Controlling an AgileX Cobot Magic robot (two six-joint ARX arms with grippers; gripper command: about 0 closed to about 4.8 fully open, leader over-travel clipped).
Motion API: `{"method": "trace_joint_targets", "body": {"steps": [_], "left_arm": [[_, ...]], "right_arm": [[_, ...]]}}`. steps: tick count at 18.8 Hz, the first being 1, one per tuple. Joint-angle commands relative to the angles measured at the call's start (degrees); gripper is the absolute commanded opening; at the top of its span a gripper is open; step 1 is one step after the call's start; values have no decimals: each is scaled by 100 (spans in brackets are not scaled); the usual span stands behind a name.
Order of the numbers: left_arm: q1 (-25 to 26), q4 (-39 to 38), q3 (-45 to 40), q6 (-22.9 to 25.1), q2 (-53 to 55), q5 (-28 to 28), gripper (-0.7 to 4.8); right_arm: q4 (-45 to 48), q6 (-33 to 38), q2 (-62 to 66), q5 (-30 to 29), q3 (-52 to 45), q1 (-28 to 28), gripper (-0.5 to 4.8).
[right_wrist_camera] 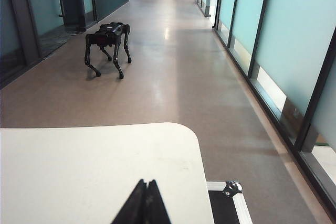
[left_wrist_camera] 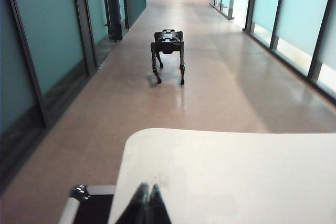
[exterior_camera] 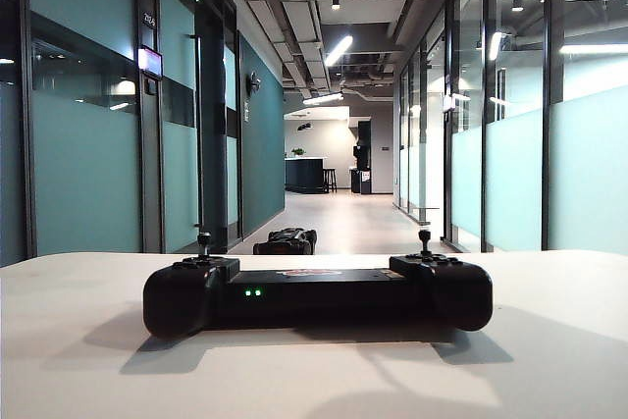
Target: Push the left joystick on the remote control sitting on the white table forward to make the robot dog walk in a straight line until it approaches the door.
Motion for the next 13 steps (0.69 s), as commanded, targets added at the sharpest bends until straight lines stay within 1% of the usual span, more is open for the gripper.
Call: {"method": "trace_joint_targets", "body": {"steps": [1,6,9,11,13], "left_arm": [[4,129,17,223,0,-7,-5],[4,166,17,205,0,-7,-5],[4,258,79,162,0,-28,-6],[2,326,258,-216,4,-24,-6],[0,39,592,-702,90,-22,-5]], "right_arm": [[105,7,-17,9,-28,-2,-1],[114,7,-17,9,-28,0,-1],[273,9,-17,9,90,0,-1],[120,155,11,11,385,0,-2],[-205,463,136,9,793,2,-5]]}}
